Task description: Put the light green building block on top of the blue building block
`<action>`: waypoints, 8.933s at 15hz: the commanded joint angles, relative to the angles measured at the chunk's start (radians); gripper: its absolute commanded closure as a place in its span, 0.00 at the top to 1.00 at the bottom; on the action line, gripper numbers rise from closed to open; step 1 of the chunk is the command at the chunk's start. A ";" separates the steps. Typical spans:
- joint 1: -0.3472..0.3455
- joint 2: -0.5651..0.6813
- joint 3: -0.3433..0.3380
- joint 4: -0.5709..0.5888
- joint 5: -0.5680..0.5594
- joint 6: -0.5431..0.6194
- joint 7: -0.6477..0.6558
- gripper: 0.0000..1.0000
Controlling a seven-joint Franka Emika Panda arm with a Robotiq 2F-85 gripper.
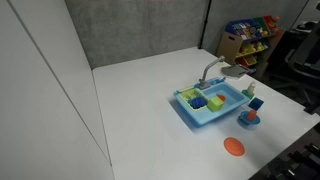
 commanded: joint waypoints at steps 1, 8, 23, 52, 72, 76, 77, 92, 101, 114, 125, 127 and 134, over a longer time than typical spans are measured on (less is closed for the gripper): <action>-0.001 -0.001 0.002 0.002 0.001 -0.002 -0.001 1.00; 0.067 0.086 0.045 0.041 0.086 0.001 0.022 1.00; 0.171 0.435 0.182 0.159 0.266 0.246 0.278 1.00; 0.212 0.727 0.191 0.277 0.330 0.464 0.374 1.00; 0.217 0.785 0.185 0.321 0.347 0.474 0.410 0.30; 0.187 0.720 0.181 0.313 0.348 0.408 0.393 0.28; 0.181 0.705 0.170 0.315 0.342 0.383 0.397 0.27; 0.008 0.704 -0.066 0.358 0.321 0.218 0.524 0.27; -0.045 0.699 -0.069 0.332 0.365 0.229 0.511 0.27; 0.090 0.863 -0.238 0.342 0.210 0.448 0.858 0.27; -0.001 0.926 -0.151 0.368 0.397 0.537 0.763 0.27; -0.024 0.932 -0.132 0.376 0.427 0.544 0.737 0.27; -0.098 0.962 -0.057 0.403 0.511 0.566 0.652 0.27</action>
